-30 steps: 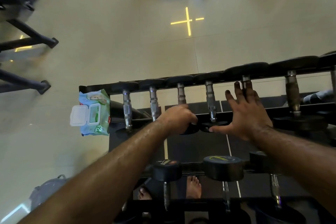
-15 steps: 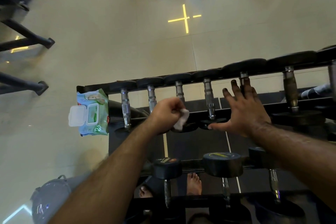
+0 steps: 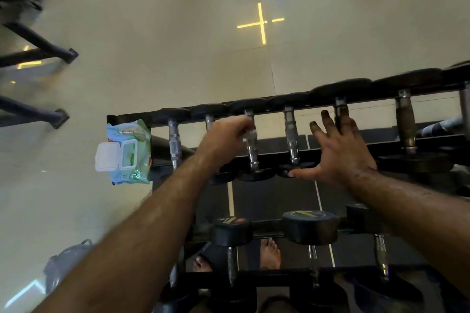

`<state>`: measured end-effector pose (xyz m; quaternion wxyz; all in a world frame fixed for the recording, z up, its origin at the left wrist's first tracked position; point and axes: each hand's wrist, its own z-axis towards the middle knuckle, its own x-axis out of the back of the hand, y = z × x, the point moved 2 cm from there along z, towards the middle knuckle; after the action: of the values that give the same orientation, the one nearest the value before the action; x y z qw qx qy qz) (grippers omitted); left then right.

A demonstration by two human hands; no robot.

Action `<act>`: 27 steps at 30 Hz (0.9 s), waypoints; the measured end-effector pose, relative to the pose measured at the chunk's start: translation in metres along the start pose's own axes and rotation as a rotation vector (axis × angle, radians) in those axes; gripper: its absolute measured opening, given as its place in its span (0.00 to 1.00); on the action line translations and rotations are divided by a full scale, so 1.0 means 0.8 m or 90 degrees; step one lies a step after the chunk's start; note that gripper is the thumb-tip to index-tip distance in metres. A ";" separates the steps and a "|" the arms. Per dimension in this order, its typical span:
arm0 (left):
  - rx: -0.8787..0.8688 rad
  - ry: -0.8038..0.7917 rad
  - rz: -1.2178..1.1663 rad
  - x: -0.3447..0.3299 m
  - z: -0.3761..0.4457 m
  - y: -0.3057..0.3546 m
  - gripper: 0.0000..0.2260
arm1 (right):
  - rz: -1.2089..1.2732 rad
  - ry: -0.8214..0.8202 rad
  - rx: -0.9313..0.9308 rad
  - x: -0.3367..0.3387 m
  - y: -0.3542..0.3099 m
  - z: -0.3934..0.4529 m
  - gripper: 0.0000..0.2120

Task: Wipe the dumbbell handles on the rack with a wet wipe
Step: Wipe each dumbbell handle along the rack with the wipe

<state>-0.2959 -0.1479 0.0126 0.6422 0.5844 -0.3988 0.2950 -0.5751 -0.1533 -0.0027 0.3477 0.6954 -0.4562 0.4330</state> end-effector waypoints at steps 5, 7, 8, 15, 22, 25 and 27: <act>-0.150 0.145 0.154 -0.036 0.016 0.008 0.07 | -0.012 0.009 -0.001 0.000 -0.001 0.000 0.74; -0.234 0.032 0.230 -0.063 0.003 0.005 0.08 | -0.010 0.010 -0.004 0.000 -0.001 0.000 0.73; -0.276 -0.055 0.239 -0.070 -0.006 0.008 0.09 | -0.008 0.010 -0.004 0.000 -0.001 0.001 0.73; -0.236 -0.056 0.162 -0.028 0.033 0.029 0.14 | -0.001 0.019 -0.001 -0.002 0.001 0.000 0.73; -0.165 -0.257 0.126 -0.039 -0.016 0.005 0.13 | -0.010 0.012 -0.004 -0.002 0.000 0.001 0.72; -0.014 -0.207 -0.044 -0.034 -0.053 -0.009 0.10 | -0.014 -0.012 -0.002 -0.002 0.001 0.001 0.71; 0.129 -0.061 -0.247 -0.023 -0.071 -0.012 0.11 | -0.026 -0.027 0.004 0.001 0.001 -0.001 0.70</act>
<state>-0.2875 -0.0916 -0.0079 0.6049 0.7253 -0.2772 0.1764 -0.5755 -0.1533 -0.0019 0.3447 0.7146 -0.4477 0.4124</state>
